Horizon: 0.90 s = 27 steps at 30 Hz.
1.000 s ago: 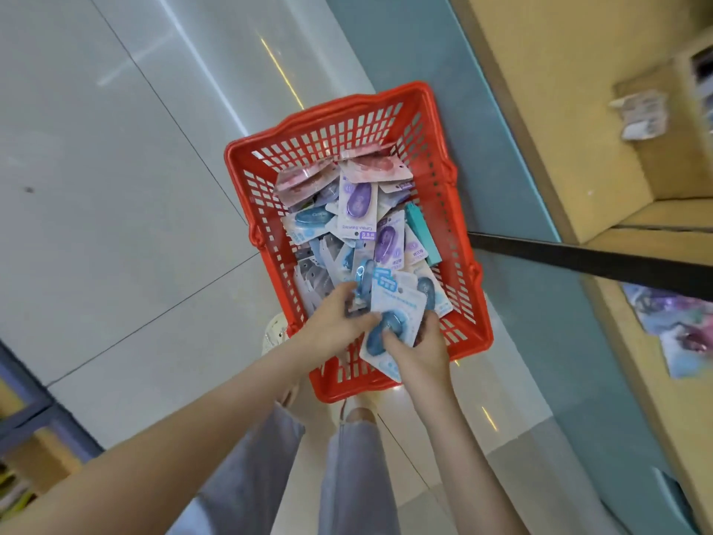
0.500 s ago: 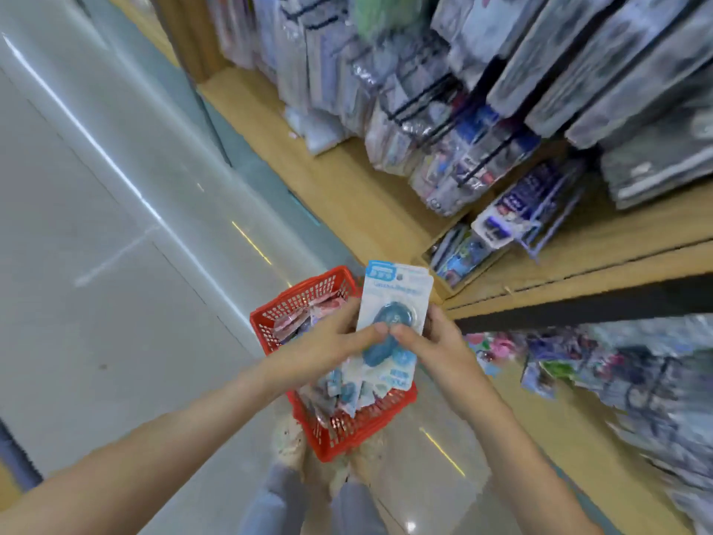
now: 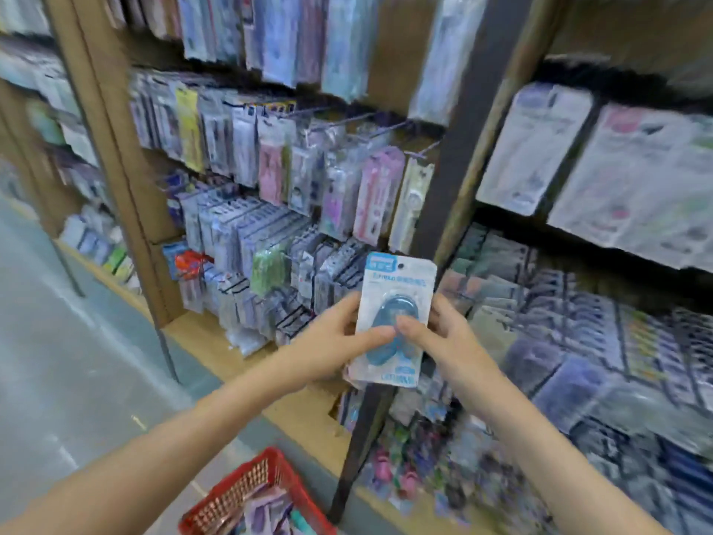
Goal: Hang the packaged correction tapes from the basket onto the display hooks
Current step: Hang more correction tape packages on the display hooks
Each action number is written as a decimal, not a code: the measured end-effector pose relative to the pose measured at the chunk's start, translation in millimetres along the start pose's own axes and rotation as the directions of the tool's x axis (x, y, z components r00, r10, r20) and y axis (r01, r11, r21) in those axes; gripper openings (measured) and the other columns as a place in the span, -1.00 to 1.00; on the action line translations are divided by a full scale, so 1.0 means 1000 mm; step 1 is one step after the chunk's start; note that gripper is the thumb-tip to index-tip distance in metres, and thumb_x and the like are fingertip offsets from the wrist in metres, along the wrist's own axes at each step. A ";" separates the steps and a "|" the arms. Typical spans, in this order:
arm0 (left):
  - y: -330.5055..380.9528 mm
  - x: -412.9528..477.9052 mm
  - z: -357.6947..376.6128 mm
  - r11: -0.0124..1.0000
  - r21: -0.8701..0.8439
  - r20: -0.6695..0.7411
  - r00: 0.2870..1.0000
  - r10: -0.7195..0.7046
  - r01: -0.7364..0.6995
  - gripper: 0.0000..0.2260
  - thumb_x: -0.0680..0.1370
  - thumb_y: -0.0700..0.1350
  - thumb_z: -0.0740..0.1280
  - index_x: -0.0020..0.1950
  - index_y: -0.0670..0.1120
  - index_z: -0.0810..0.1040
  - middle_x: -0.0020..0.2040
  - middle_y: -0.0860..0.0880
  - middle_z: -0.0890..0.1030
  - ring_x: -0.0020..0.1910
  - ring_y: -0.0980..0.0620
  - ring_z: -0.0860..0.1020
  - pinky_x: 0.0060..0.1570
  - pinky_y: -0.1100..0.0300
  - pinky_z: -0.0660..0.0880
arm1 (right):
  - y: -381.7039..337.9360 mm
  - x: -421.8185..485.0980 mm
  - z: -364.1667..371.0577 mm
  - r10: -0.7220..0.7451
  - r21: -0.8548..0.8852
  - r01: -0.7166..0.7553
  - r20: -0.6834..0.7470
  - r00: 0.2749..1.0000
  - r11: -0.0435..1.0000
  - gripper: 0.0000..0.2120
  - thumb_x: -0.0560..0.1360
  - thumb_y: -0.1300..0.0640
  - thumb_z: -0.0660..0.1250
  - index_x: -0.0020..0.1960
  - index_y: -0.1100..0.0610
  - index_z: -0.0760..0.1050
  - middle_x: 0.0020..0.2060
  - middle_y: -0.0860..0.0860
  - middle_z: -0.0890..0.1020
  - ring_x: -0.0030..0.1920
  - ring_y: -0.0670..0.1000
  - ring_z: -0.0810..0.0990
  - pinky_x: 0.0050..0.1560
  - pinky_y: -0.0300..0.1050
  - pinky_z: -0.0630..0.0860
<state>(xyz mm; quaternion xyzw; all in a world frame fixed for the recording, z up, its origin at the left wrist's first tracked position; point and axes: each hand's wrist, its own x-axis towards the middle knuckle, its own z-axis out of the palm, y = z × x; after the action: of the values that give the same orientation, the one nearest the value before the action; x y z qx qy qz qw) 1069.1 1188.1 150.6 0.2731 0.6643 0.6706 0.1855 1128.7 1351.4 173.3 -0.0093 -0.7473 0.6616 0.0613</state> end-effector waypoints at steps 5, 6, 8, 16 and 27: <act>0.074 0.015 0.067 0.983 0.055 0.021 0.984 0.176 -0.177 -0.55 0.39 0.06 0.48 0.22 0.02 0.47 0.18 0.00 0.62 0.15 0.02 0.60 0.10 0.11 0.56 | -0.071 -0.041 -0.065 -0.175 0.005 0.176 -0.067 0.982 0.984 -0.59 0.34 0.02 0.39 0.14 0.15 0.47 0.05 0.04 0.65 0.04 -0.03 0.65 0.00 -0.11 0.60; 0.088 0.018 0.076 0.976 0.065 0.023 0.978 0.208 -0.209 -0.58 0.40 0.05 0.48 0.21 0.02 0.47 0.18 0.00 0.62 0.14 0.02 0.60 0.10 0.12 0.55 | -0.084 -0.047 -0.075 -0.209 -0.015 0.208 -0.071 0.975 0.978 -0.62 0.39 0.05 0.39 0.15 0.15 0.47 0.05 0.03 0.65 0.03 -0.04 0.65 -0.02 -0.14 0.61; 0.115 0.023 0.093 0.959 0.093 0.027 0.963 0.268 -0.269 -0.59 0.40 0.07 0.48 0.20 0.05 0.48 0.17 0.02 0.62 0.14 0.04 0.60 0.10 0.13 0.55 | -0.107 -0.056 -0.095 -0.262 -0.042 0.259 -0.079 0.962 0.965 -0.69 0.47 0.12 0.38 0.18 0.14 0.46 0.06 0.02 0.65 0.03 -0.07 0.65 -0.06 -0.19 0.60; 0.219 0.055 0.128 0.850 0.225 0.149 0.879 0.452 -0.476 -0.58 0.38 0.10 0.37 0.22 0.11 0.44 0.15 0.10 0.62 0.10 0.14 0.61 0.07 0.13 0.56 | -0.219 -0.052 -0.153 -0.501 -0.047 0.500 -0.153 0.852 0.865 -0.70 0.48 0.05 0.32 0.17 0.14 0.51 0.03 0.01 0.69 0.03 -0.02 0.66 -0.11 -0.19 0.58; 0.307 0.153 0.144 0.757 0.239 0.257 0.792 0.554 -0.608 -0.53 0.46 0.04 0.40 0.33 -0.01 0.41 0.19 0.05 0.60 0.12 0.11 0.60 0.12 0.07 0.57 | -0.308 -0.001 -0.205 -0.652 -0.230 0.612 -0.332 0.682 0.757 -0.79 0.58 0.11 0.27 0.10 0.20 0.57 -0.09 0.03 0.71 -0.13 -0.03 0.68 -0.25 -0.20 0.59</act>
<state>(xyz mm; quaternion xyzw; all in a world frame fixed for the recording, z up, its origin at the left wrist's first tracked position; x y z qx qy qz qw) 1072.5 1380.6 469.1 0.5479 0.6242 0.5565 -0.0216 1171.9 1515.8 501.8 0.1140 -0.7084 0.5453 0.4334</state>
